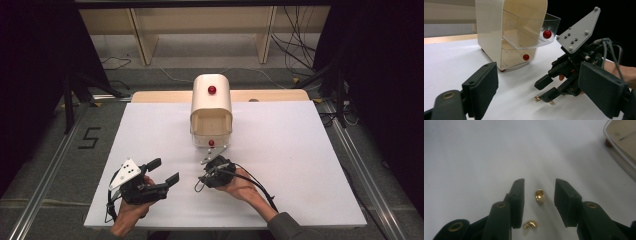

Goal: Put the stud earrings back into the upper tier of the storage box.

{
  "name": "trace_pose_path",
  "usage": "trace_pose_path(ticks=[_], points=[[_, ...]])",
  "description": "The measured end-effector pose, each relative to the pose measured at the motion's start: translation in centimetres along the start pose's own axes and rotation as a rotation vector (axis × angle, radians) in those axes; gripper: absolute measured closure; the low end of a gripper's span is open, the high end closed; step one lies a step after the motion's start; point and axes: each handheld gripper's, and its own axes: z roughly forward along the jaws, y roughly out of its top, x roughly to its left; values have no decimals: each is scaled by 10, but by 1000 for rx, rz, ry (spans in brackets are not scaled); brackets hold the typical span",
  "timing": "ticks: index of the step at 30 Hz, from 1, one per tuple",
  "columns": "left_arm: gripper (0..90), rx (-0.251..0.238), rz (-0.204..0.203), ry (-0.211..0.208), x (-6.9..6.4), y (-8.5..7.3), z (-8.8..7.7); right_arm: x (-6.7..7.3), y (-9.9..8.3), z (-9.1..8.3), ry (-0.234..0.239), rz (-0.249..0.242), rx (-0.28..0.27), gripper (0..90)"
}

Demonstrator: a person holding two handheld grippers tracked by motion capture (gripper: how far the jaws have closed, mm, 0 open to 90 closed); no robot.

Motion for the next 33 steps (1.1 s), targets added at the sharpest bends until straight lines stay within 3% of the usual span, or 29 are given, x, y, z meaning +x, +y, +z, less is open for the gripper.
trace_pose_path(ticks=[12,15,24,33], points=[[159,1,1,0,0,0,0,-2,-2,13,-9,-12,28,733],[159,1,0,-1,0,0,0,1,-2,14,-2,-20,23,807],[159,-1,0,-3,-1,1,0,1,0,11,-8,-11,13,824],[159,1,2,-1,-1,1,0,0,7,-5,-10,-6,-43,824]])
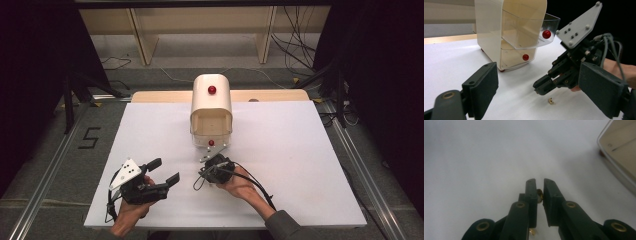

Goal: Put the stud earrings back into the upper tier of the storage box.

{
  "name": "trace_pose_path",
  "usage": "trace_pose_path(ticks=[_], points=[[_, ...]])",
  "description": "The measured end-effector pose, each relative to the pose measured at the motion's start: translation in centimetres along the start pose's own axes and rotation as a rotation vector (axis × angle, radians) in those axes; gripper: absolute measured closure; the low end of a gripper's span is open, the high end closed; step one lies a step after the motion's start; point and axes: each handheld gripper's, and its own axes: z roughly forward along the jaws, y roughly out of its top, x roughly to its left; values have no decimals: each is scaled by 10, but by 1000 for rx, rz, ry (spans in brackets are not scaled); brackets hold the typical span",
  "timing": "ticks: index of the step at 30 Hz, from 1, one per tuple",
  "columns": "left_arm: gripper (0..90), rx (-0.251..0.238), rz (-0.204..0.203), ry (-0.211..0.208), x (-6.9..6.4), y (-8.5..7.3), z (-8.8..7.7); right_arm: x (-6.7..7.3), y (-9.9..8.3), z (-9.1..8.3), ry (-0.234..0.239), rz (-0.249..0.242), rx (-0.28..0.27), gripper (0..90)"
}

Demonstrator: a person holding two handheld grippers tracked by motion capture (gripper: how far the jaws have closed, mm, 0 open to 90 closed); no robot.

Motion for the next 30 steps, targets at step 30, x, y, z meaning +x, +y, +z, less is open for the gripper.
trace_pose_path(ticks=[30], points=[[159,-5,14,8,0,0,0,6,26,-56,12,-15,-178,823]])
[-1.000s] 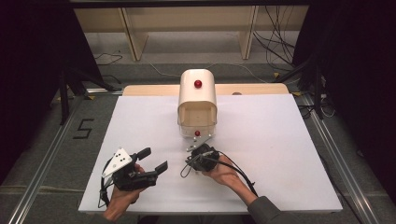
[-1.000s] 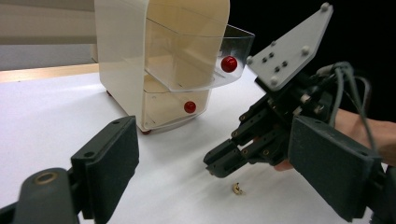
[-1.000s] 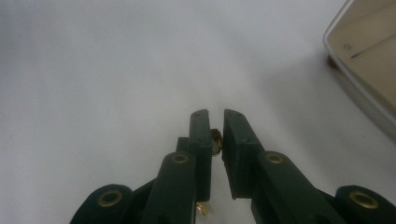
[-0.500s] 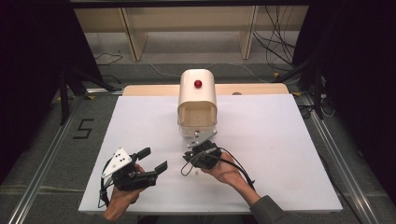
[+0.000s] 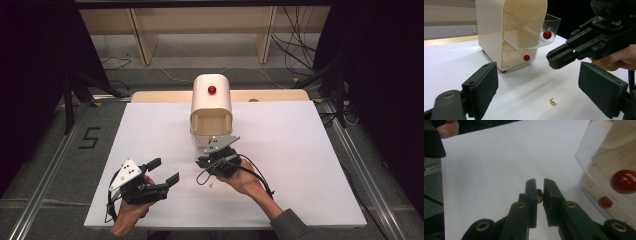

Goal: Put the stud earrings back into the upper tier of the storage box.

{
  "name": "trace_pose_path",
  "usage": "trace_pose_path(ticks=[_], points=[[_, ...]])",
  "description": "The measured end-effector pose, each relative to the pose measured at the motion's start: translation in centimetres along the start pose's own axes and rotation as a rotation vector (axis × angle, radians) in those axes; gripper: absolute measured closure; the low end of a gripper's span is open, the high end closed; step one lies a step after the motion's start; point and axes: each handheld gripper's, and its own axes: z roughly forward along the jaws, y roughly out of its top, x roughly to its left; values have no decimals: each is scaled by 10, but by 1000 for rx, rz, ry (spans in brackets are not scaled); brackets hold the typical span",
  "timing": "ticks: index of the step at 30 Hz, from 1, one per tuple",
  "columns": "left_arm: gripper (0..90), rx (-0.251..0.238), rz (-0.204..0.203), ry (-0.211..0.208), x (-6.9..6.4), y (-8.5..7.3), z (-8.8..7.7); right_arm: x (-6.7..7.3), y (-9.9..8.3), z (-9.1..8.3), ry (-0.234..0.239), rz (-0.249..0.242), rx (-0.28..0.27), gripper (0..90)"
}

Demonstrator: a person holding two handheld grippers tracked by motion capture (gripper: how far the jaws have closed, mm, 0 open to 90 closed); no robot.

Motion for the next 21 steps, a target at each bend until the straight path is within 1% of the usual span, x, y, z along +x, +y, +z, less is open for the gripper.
trace_pose_path(ticks=[9,12,15,21], points=[[159,-5,4,11,1,0,-1,-3,6,-12,-15,4,-37,823],[158,-4,8,11,1,0,-1,-4,7,-16,-17,12,-49,823],[158,-5,10,12,1,0,-1,-6,9,-19,-22,5,-55,823],[158,-4,14,15,2,0,-1,-10,14,-27,-33,9,-77,823]])
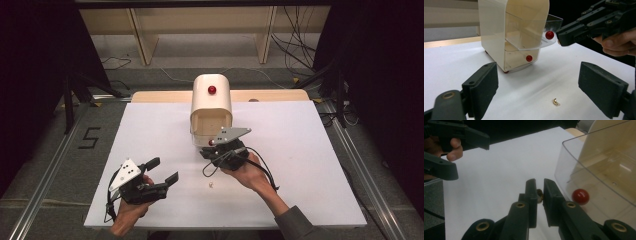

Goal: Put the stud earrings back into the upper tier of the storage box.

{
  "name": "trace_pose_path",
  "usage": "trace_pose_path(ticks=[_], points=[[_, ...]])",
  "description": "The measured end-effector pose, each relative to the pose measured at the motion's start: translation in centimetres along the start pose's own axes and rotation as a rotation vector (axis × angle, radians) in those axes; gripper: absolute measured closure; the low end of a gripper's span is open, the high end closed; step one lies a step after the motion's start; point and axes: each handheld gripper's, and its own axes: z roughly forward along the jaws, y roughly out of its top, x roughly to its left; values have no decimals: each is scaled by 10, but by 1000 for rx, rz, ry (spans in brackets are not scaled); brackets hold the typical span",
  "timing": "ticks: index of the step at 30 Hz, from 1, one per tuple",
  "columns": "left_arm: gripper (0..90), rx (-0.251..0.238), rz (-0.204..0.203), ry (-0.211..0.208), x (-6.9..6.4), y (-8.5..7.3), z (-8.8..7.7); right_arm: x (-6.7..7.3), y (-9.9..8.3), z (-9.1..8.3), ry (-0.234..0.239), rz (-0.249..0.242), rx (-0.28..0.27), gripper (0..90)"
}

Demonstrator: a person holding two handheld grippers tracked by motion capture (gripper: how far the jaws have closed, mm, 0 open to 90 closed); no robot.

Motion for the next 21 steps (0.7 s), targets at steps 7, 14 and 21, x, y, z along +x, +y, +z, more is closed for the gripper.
trace_pose_path(ticks=[7,14,21], points=[[154,-3,-4,6,1,0,0,-9,13,-6,-21,8,-28,822],[152,-3,1,10,0,0,0,-19,25,-12,-44,24,-53,823],[152,-2,3,11,0,0,-1,-26,32,-14,-66,30,-58,823]])
